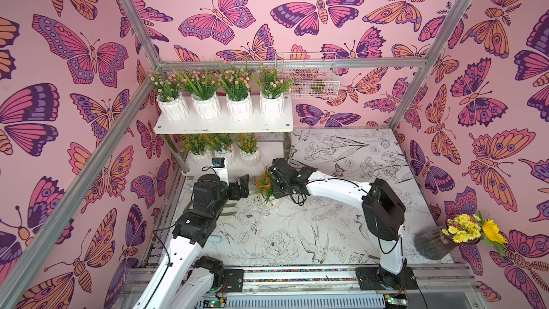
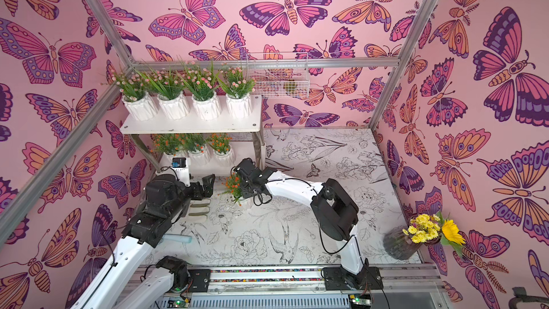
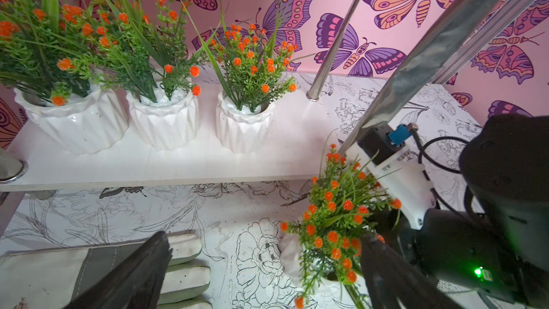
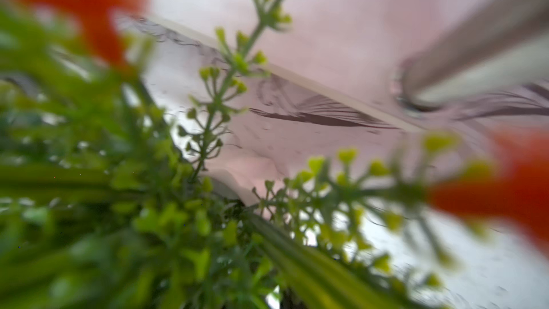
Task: Place the baby's breath potted plants on the rack by color
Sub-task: Pick up the baby's breath potted plant from the center of the board.
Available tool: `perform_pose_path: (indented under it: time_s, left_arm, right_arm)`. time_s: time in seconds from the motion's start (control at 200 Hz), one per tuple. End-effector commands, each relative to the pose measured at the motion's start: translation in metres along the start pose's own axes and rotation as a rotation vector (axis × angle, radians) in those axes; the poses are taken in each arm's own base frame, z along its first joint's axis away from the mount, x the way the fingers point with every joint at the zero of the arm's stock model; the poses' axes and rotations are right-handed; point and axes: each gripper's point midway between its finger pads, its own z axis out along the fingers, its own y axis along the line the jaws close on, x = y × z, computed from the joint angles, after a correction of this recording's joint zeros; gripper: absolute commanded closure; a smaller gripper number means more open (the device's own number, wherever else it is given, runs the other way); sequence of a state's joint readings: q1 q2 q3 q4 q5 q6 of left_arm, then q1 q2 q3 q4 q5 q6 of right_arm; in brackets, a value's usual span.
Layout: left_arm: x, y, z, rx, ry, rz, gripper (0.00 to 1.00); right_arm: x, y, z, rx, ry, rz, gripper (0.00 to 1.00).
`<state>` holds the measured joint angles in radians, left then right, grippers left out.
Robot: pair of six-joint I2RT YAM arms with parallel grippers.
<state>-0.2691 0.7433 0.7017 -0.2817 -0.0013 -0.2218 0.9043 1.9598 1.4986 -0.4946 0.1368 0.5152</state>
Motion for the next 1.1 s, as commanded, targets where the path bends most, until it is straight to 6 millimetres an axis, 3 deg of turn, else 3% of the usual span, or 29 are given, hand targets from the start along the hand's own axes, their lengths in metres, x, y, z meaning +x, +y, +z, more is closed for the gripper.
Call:
perform_pose_path:
  time_s: [0.0,0.29,0.546,0.776,1.097]
  left_arm:
    - [0.002,-0.013,0.004,0.081,-0.012,-0.008,0.00]
    - [0.011,-0.045,0.022,0.234,-0.011,-0.008,0.00]
    - [0.031,-0.088,0.041,0.349,0.029,0.064,0.00]
    - [0.073,-0.121,0.060,0.412,0.114,0.155,0.00]
    - [0.119,-0.157,0.071,0.555,0.188,0.226,0.00]
  right_arm:
    - [0.004,-0.035,-0.019,0.066,-0.001,0.013,0.97]
    - [0.027,-0.099,-0.048,0.082,-0.010,0.119,0.97]
    - [0.045,-0.135,-0.071,0.051,-0.025,0.202,0.97]
    - [0.052,-0.157,-0.078,0.001,-0.037,0.272,0.97]
    - [0.045,-0.163,-0.083,-0.064,-0.064,0.311,0.97]
